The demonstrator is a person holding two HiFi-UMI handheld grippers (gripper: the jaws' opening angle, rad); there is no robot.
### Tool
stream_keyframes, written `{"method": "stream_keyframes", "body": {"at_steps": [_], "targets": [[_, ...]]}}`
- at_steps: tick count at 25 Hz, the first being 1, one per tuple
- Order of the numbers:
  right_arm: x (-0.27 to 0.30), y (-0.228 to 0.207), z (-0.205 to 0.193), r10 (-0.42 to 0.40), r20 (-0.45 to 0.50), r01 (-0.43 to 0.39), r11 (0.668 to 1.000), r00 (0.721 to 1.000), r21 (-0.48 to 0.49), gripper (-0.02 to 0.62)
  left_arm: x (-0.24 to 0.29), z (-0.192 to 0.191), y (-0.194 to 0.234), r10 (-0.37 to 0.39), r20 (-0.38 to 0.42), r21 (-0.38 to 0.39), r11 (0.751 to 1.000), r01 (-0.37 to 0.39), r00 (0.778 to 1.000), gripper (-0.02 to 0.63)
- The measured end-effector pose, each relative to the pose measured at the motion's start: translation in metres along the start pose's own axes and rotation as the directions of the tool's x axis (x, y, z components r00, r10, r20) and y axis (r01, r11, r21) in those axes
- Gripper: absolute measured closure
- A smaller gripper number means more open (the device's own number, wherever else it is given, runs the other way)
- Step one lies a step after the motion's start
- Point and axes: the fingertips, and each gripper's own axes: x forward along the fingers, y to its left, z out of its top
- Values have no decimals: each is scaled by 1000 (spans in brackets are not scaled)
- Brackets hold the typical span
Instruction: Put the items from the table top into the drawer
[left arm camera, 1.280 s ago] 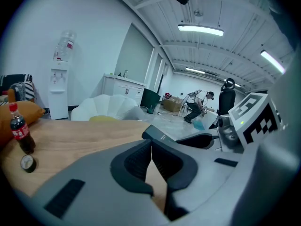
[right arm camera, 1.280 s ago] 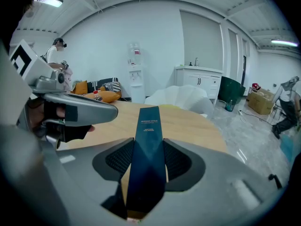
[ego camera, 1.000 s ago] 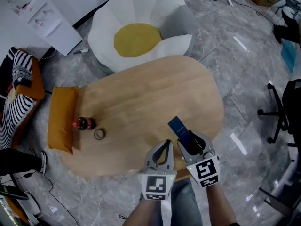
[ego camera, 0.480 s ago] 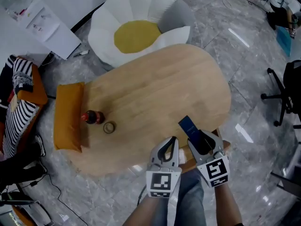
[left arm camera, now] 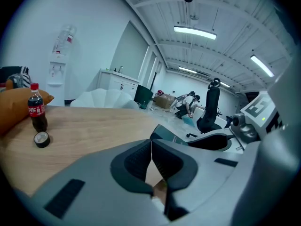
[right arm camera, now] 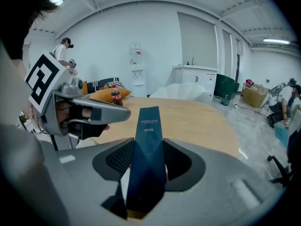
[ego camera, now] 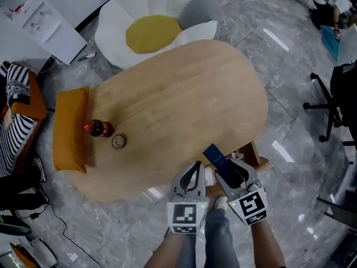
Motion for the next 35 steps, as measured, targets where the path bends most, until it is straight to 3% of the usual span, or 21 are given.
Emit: {"method": "stream_keyframes", "body": {"at_steps": [19, 30, 35], "targets": [[-13, 18, -64, 184, -63, -189, 977, 981, -96, 405, -22, -49, -20, 137, 32, -24, 990, -137, 990, 595], [5, 25, -111, 302, -190, -328, 936, 934, -125, 405, -25, -74, -16, 219, 5, -47, 975, -218, 976, 595], [13, 35, -122, 371, -231, -406, 905, 899, -126, 405, -25, -78, -14, 232, 9, -80, 970, -230, 973, 595]]}}
